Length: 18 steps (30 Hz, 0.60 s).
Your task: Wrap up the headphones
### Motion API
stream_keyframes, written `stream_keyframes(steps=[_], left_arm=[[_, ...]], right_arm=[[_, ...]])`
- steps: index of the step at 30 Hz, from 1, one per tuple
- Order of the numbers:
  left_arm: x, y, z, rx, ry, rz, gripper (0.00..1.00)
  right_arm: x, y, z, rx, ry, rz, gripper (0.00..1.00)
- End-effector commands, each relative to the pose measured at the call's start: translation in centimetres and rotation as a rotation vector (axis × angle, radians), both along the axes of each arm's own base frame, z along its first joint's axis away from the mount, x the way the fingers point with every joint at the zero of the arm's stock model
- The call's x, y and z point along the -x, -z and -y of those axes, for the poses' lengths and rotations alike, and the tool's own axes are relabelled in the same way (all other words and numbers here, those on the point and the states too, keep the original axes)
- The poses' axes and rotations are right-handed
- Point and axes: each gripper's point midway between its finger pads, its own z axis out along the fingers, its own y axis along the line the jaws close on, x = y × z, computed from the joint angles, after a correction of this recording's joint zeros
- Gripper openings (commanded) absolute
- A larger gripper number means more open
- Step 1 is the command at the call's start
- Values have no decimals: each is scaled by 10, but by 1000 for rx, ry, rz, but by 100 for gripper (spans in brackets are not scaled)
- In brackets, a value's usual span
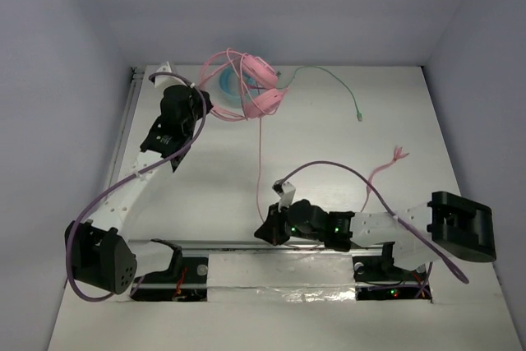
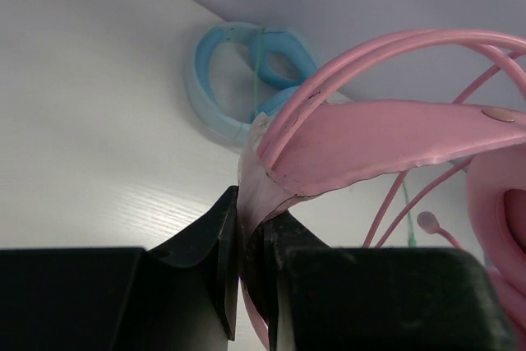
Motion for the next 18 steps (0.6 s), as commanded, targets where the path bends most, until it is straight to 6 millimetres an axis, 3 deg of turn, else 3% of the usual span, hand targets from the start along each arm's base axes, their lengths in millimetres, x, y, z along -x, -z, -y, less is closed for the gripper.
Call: stream_keyframes(steps=[1, 5, 6, 7, 9, 10, 13, 14, 18], left_arm=[[-11, -31, -11, 67, -82, 141, 0], [-8, -1, -10, 32, -109, 98, 0], [-4, 12, -3, 20, -96, 76, 0], [-3, 17, -1, 12, -92, 69, 0], [2, 32, 3, -13, -97, 45, 0], [6, 38, 12, -36, -77, 33, 0], [14, 58, 28, -87, -49, -5, 0], [16, 62, 31, -104, -46, -14, 0], [26, 80, 58, -129, 59, -46, 0]], right_arm=[[14, -21, -1, 95, -7, 41, 0], [25, -59, -6, 103, -53, 79, 0], [26, -58, 0, 149, -69, 90, 0], [26, -79, -5, 118, -81, 105, 0], [26, -90, -3, 145, -110, 139, 0], [24, -110, -8, 122, -112, 160, 0], [22, -124, -7, 161, -144, 212, 0], [21, -138, -12, 148, -150, 228, 0], [22, -151, -17, 177, -217, 283, 0]])
